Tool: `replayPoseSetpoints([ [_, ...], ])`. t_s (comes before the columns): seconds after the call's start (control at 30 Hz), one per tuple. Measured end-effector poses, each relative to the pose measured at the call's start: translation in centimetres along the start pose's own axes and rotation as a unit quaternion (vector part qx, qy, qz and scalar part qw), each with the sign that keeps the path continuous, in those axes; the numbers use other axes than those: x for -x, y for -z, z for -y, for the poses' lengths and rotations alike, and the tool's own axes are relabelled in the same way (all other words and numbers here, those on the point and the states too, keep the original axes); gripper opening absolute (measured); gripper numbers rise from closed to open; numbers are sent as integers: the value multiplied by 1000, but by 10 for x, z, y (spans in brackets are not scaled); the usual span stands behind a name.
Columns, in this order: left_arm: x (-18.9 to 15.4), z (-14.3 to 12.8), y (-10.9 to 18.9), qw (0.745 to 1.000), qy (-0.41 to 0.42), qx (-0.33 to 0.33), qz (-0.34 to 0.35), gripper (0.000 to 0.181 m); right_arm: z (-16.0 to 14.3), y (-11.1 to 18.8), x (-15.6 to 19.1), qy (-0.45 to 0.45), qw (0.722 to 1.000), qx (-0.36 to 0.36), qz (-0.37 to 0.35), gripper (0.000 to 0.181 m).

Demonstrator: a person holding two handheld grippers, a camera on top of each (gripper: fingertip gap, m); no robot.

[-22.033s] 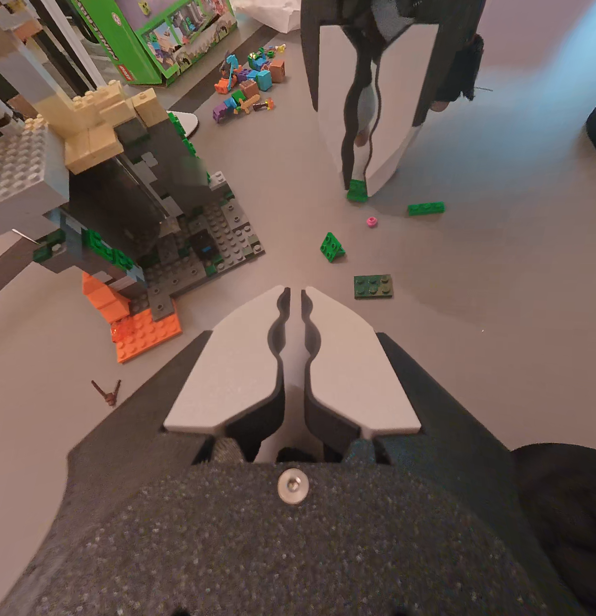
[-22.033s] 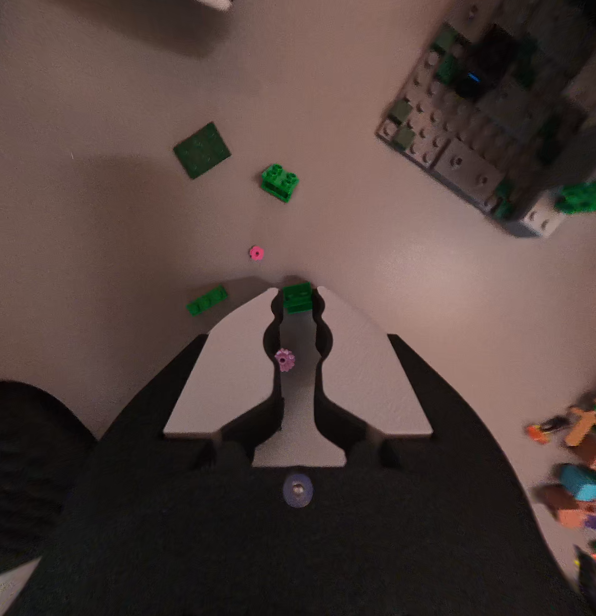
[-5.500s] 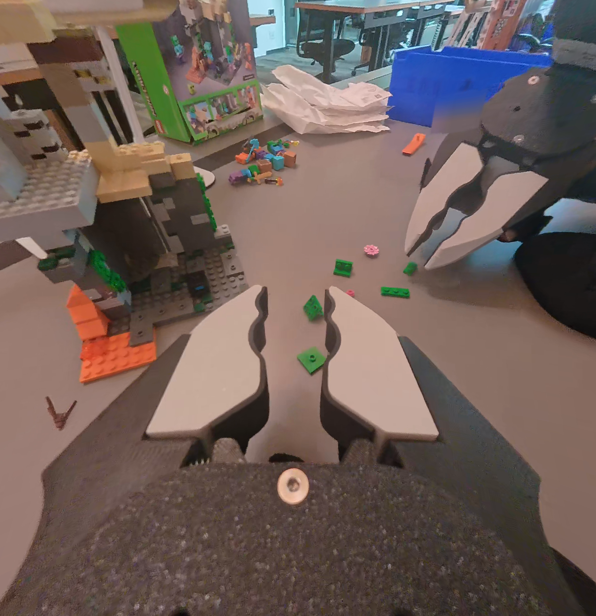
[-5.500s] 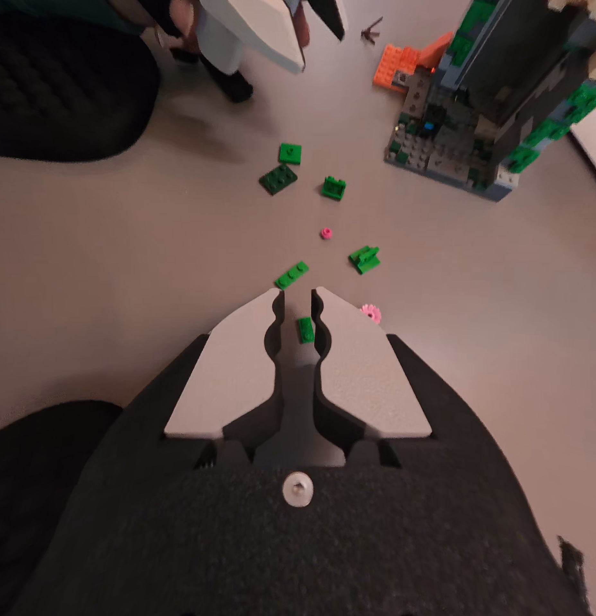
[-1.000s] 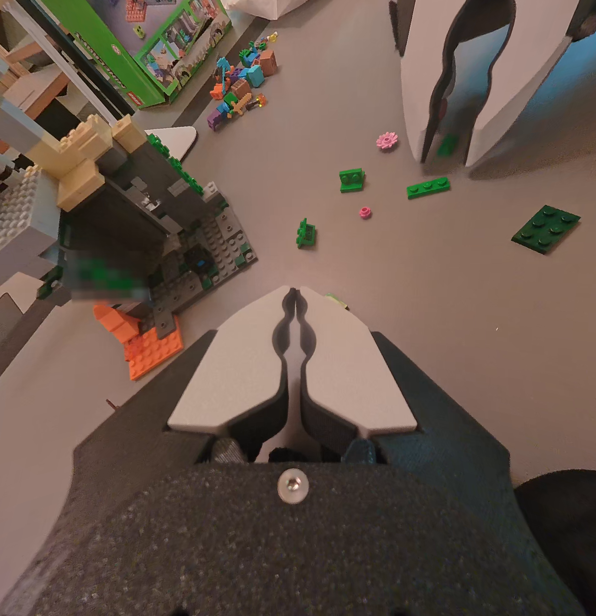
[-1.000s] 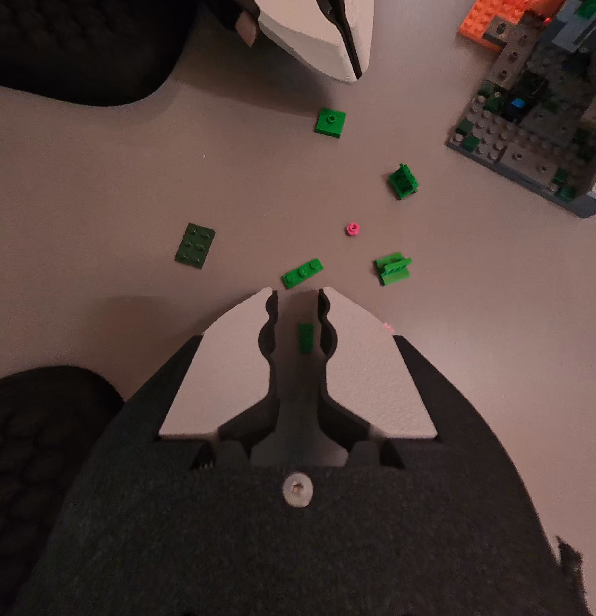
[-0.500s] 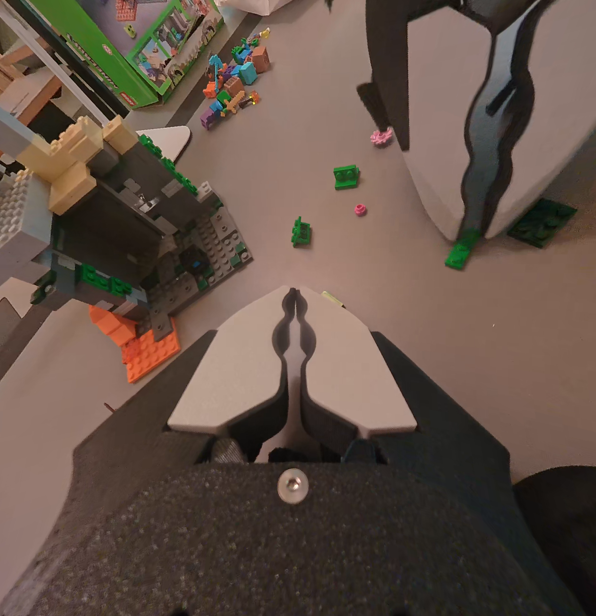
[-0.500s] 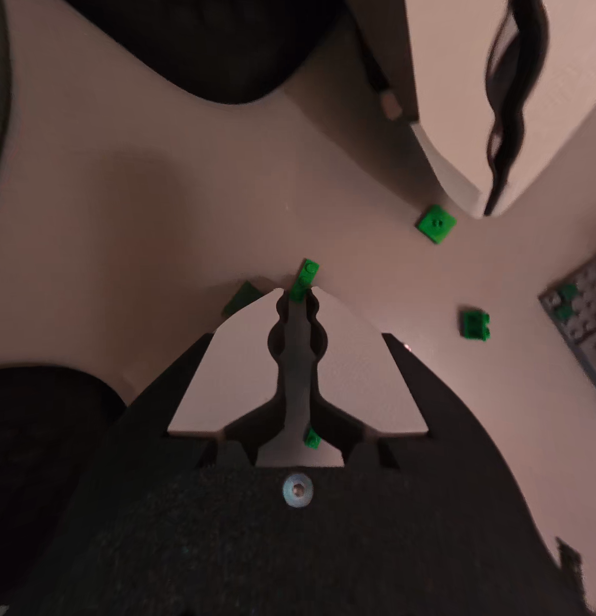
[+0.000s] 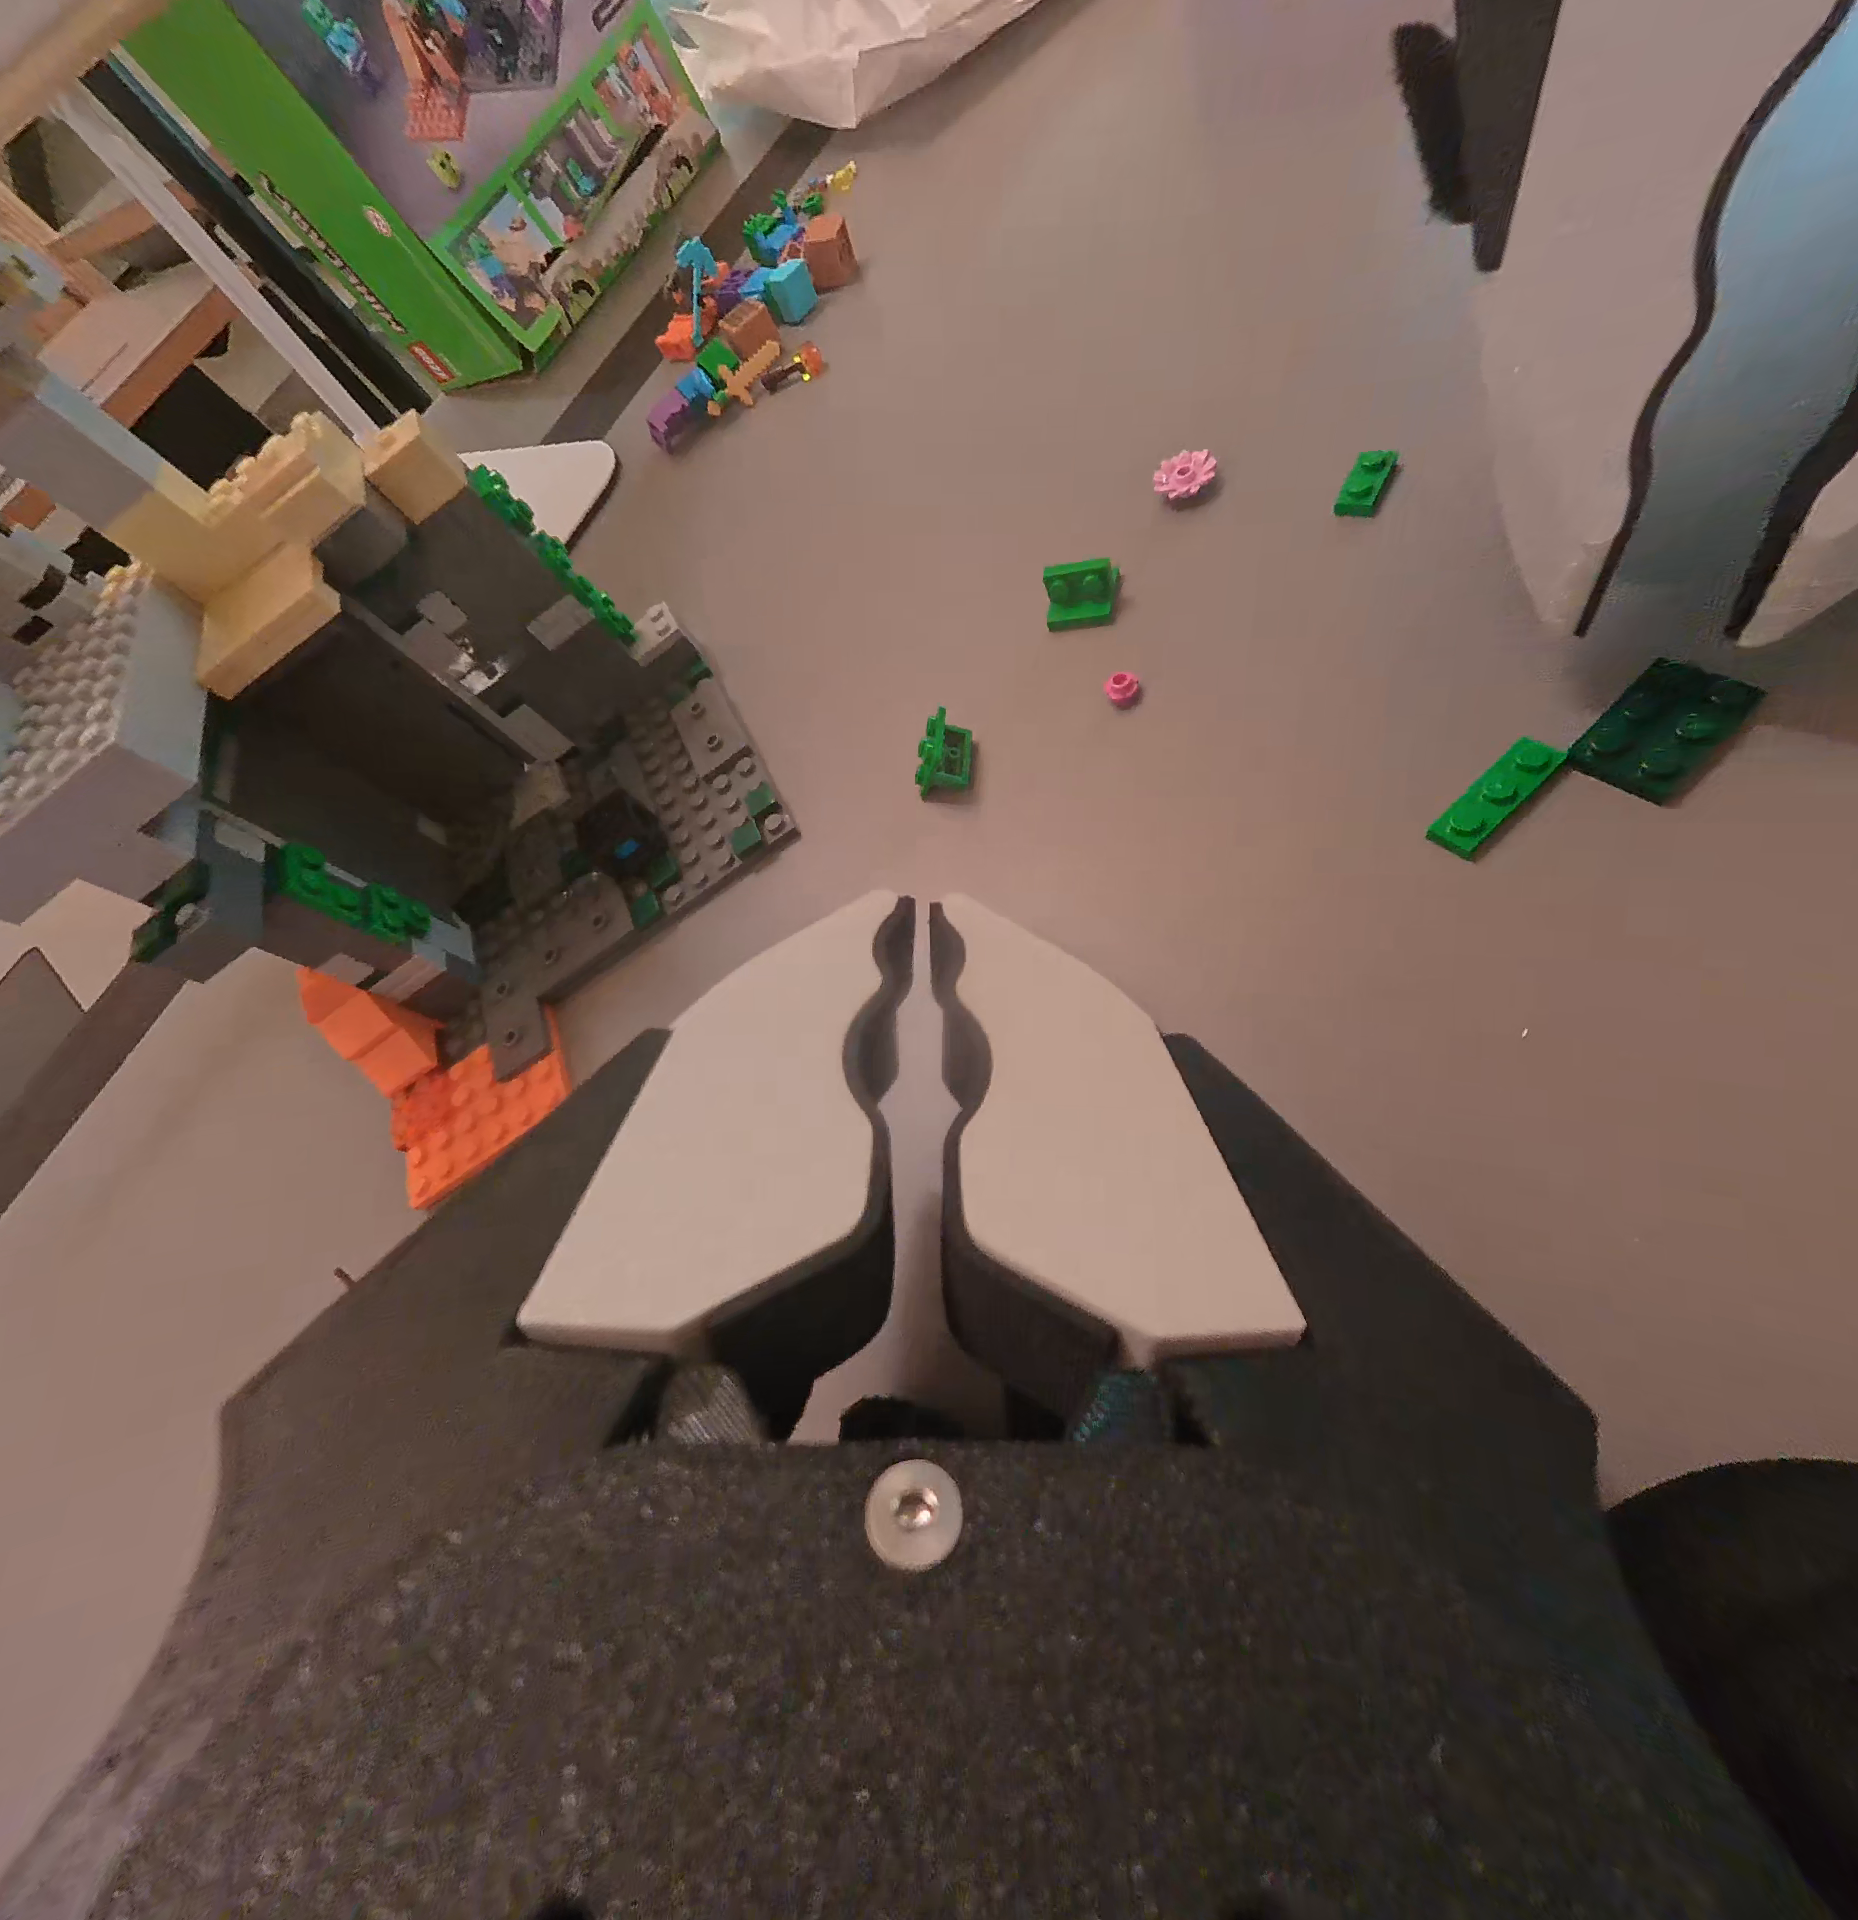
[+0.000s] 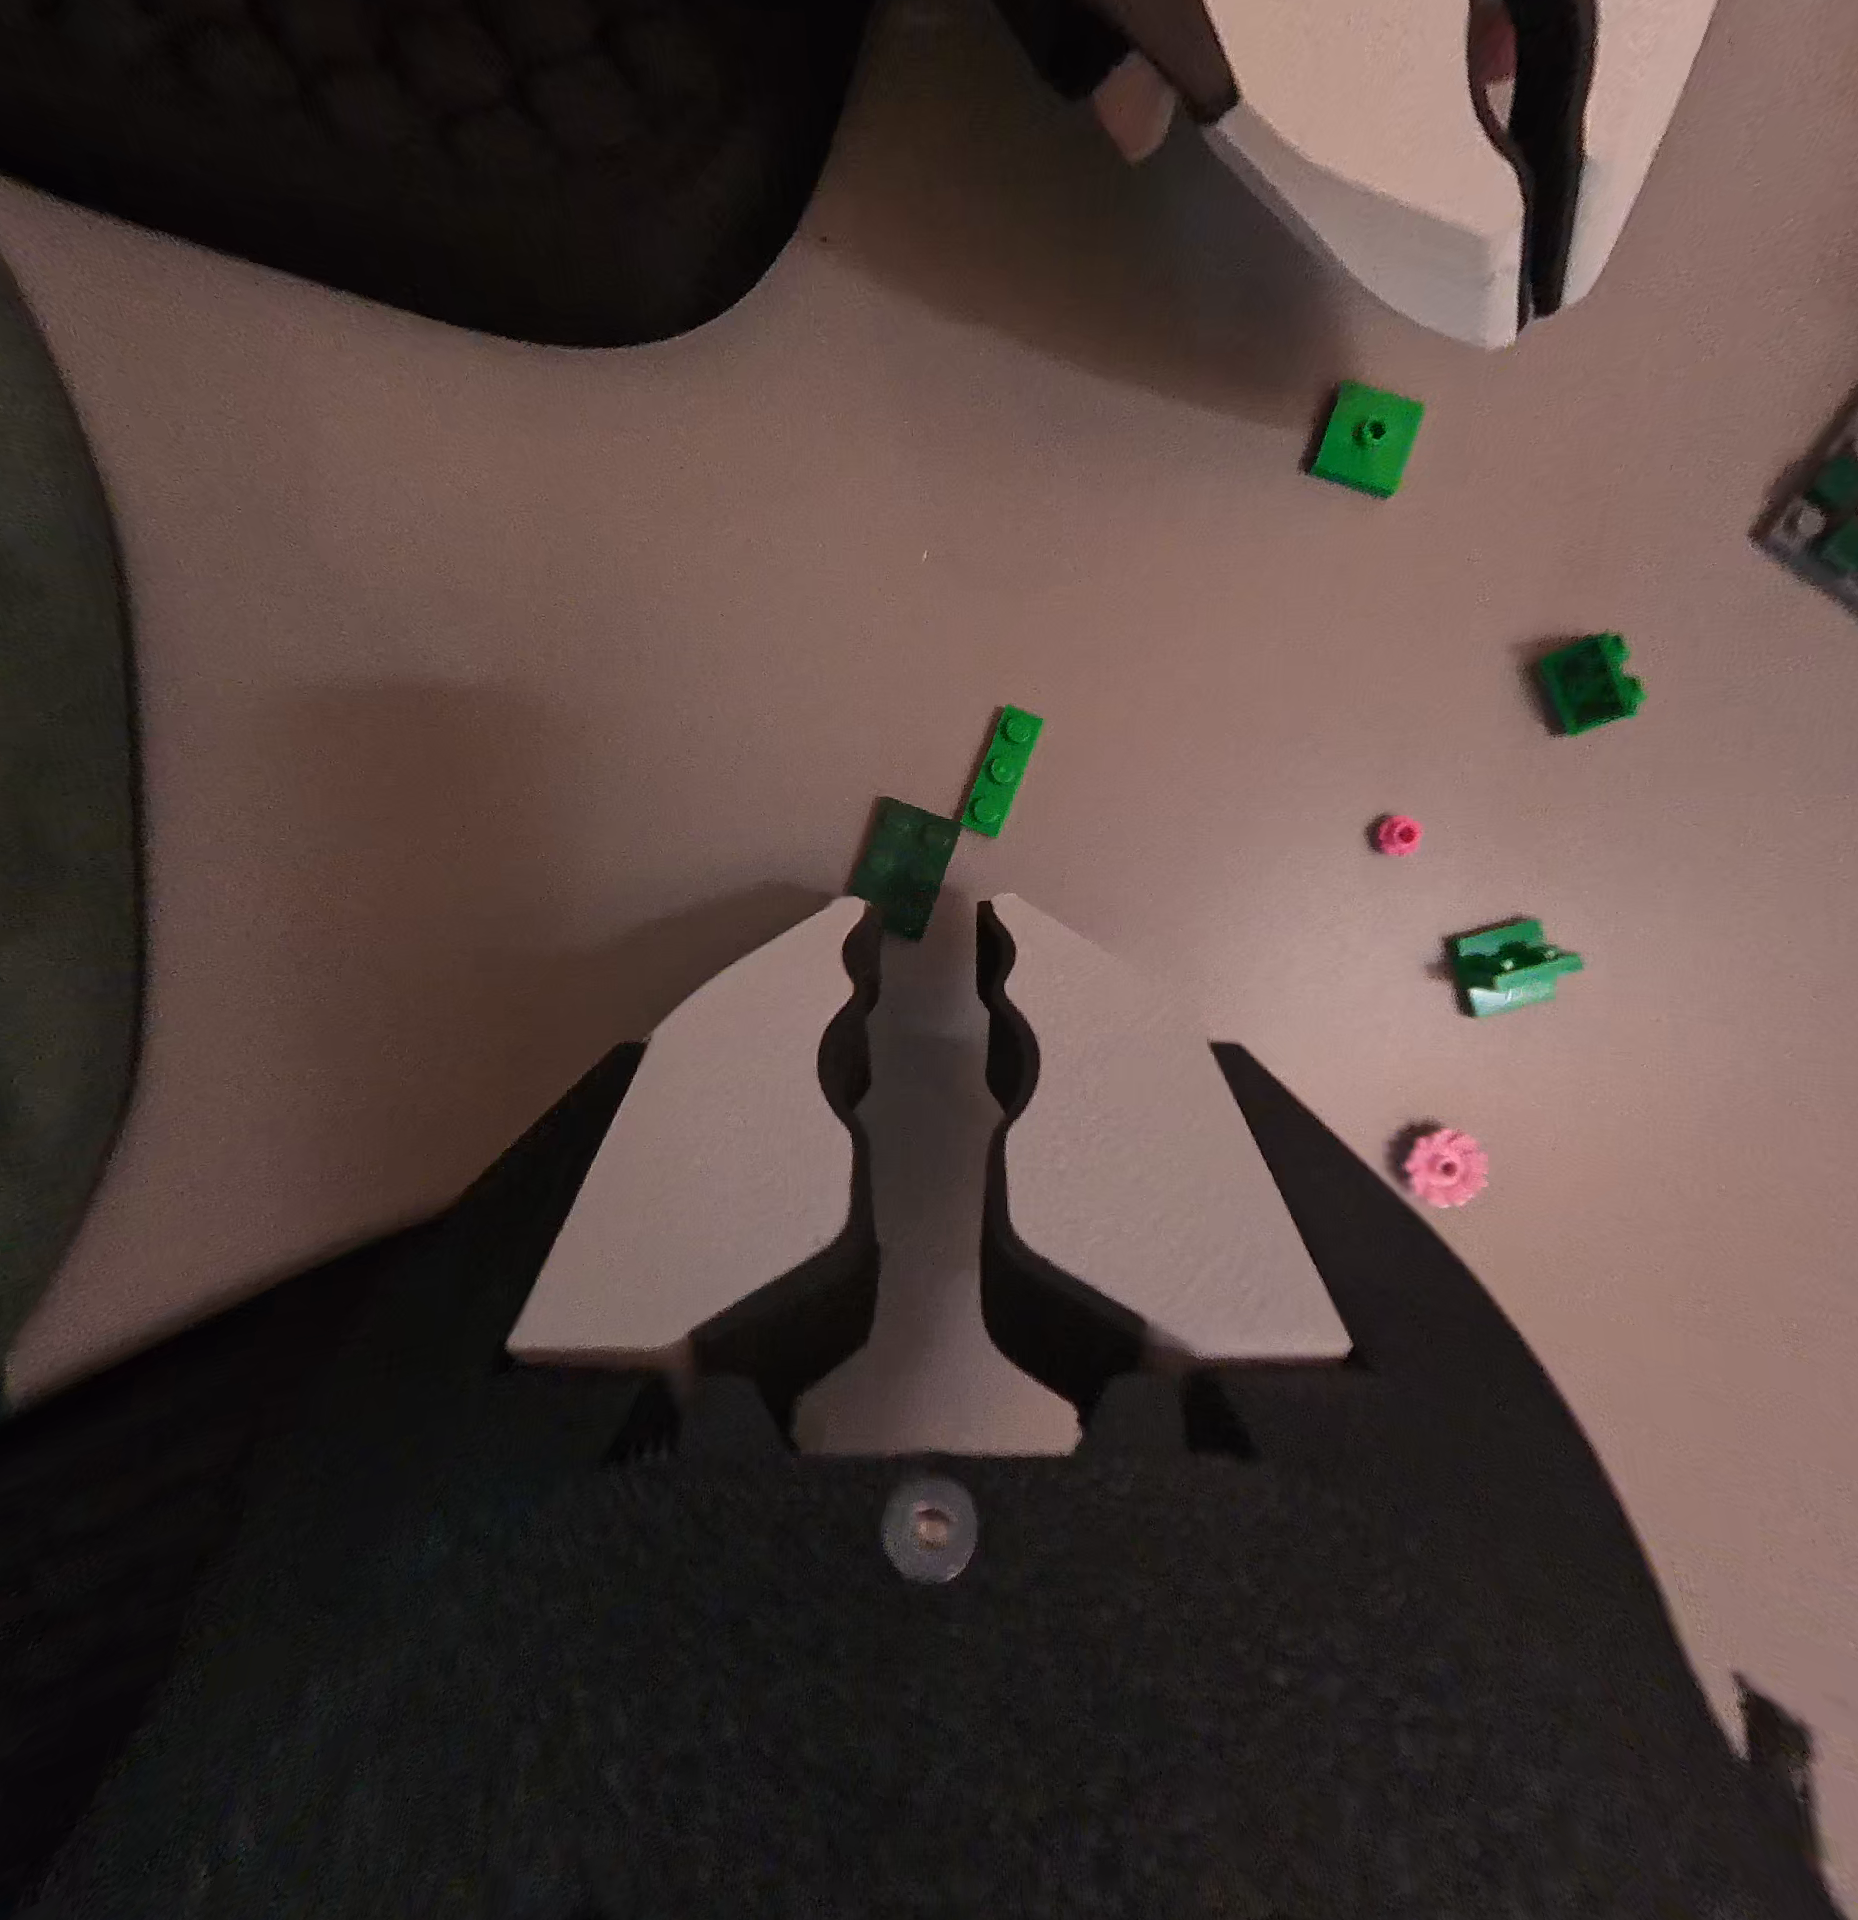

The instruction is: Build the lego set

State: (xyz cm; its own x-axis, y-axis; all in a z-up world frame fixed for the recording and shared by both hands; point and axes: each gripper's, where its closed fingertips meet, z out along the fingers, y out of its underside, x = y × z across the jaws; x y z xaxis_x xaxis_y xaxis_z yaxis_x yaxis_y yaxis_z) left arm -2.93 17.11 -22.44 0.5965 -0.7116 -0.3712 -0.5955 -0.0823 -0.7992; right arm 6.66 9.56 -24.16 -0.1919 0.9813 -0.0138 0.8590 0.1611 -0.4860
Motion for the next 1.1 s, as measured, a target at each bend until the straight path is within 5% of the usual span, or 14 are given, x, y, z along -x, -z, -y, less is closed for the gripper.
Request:
replayPoseSetpoints([
  [0.03,0,0,0,1000,-1,1,0,2,0,-2,2,-13,1000,1,-4,17],
  [1.1,-9,1,0,999,-32,-3,-9,0,21,-19,-12,-125,990,15,-61,16],
])
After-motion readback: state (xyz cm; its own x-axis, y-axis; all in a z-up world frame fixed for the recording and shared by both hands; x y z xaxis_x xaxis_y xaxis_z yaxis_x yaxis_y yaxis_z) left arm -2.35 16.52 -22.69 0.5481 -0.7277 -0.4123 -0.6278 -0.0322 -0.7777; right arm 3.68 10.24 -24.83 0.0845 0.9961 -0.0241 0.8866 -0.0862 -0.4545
